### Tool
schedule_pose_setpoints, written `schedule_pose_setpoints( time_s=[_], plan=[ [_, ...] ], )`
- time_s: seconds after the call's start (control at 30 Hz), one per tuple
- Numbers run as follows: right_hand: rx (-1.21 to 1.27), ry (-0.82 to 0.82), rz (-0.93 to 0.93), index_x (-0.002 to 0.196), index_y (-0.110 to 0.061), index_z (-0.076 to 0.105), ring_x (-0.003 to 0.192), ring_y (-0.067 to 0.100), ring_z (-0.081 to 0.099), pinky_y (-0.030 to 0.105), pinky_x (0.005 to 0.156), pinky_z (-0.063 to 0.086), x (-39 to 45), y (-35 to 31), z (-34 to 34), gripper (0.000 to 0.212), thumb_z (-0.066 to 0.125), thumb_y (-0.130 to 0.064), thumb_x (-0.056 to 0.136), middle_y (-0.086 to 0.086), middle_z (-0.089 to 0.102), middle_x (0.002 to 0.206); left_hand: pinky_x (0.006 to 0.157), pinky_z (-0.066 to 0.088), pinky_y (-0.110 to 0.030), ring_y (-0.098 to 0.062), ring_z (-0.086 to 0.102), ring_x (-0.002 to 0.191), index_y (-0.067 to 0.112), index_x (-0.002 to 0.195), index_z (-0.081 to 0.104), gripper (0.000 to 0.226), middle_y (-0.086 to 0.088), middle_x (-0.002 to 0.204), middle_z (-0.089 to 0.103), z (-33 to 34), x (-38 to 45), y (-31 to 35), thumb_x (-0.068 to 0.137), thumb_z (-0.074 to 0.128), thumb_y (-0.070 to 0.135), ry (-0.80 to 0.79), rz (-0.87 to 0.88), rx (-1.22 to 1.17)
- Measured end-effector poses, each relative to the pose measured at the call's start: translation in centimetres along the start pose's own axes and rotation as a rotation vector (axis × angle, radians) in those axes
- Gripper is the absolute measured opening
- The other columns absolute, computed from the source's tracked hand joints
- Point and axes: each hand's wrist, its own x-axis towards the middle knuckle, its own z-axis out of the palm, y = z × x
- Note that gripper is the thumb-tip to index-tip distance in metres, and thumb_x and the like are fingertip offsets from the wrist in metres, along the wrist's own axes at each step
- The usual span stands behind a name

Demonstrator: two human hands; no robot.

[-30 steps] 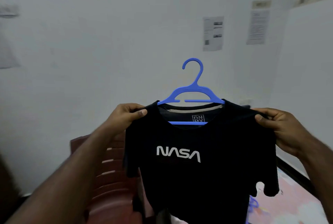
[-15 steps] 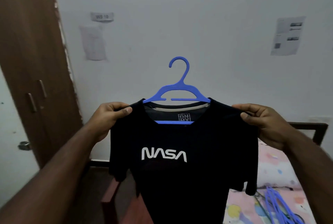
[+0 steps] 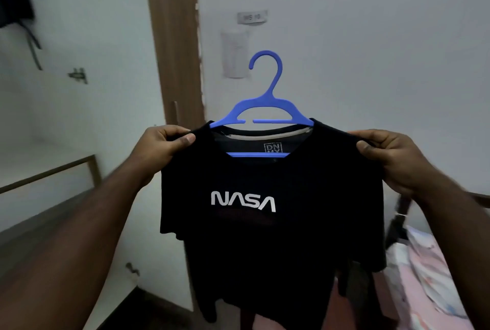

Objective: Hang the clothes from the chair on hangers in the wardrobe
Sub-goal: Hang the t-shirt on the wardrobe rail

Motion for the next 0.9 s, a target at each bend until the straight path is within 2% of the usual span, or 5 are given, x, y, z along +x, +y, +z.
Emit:
schedule_pose_setpoints(
  time_s=[0.17, 0.33, 0.53, 0.73, 0.9],
  plan=[
    [0.087, -0.129, -0.023, 0.110, -0.008, 0.073, 0.083, 0.020, 0.072, 0.026, 0.075, 0.060, 4.0, 1.0, 5.0, 0.048, 0.076, -0.026, 0.066, 0.017, 0.073, 0.103, 0.069, 0.058, -0.026, -0.020, 0.072, 0.077, 0.014, 0.092, 0.080, 0.008, -0.012, 0.090, 0.077, -5.5, -1.3, -0.3, 0.089, 0.073, 0.017, 0.103, -0.045, 0.019],
    [0.175, -0.250, -0.025, 0.112, -0.003, 0.070, 0.079, 0.018, 0.073, 0.024, 0.071, 0.060, 8.3, 1.5, 9.3, 0.033, 0.061, -0.007, 0.080, 0.017, 0.074, 0.100, 0.070, 0.055, -0.026, -0.020, 0.069, 0.077, 0.014, 0.093, 0.079, 0.010, -0.013, 0.090, 0.076, -9.4, -2.7, -0.2, 0.086, 0.075, 0.019, 0.204, -0.078, 0.068],
    [0.257, -0.444, -0.035, 0.108, -0.006, 0.074, 0.088, 0.025, 0.073, 0.026, 0.074, 0.060, 12.8, 2.0, 15.0, 0.030, 0.059, -0.005, 0.082, 0.021, 0.073, 0.106, 0.074, 0.055, -0.030, -0.018, 0.069, 0.077, 0.011, 0.093, 0.078, 0.007, -0.011, 0.091, 0.077, -13.5, -4.5, 0.4, 0.088, 0.075, 0.014, 0.467, -0.080, 0.132],
    [0.308, -0.574, -0.016, 0.119, -0.004, 0.068, 0.096, 0.028, 0.071, 0.029, 0.077, 0.060, 16.1, 2.5, 22.2, 0.035, 0.057, -0.007, 0.086, 0.022, 0.071, 0.114, 0.051, 0.049, -0.017, -0.010, 0.067, 0.063, 0.009, 0.097, 0.075, 0.009, -0.004, 0.081, 0.074, -18.3, -6.6, 1.7, 0.091, 0.072, 0.015, 0.624, -0.122, 0.192],
    [0.344, -0.610, -0.024, 0.115, -0.006, 0.070, 0.096, 0.026, 0.072, 0.028, 0.076, 0.060, 17.5, 2.5, 28.8, 0.034, 0.058, -0.008, 0.084, 0.020, 0.072, 0.111, 0.066, 0.058, -0.028, -0.018, 0.071, 0.076, 0.010, 0.098, 0.076, 0.010, -0.011, 0.092, 0.077, -23.8, -7.5, 1.1, 0.090, 0.073, 0.016, 0.682, -0.128, 0.209]
  ],
)
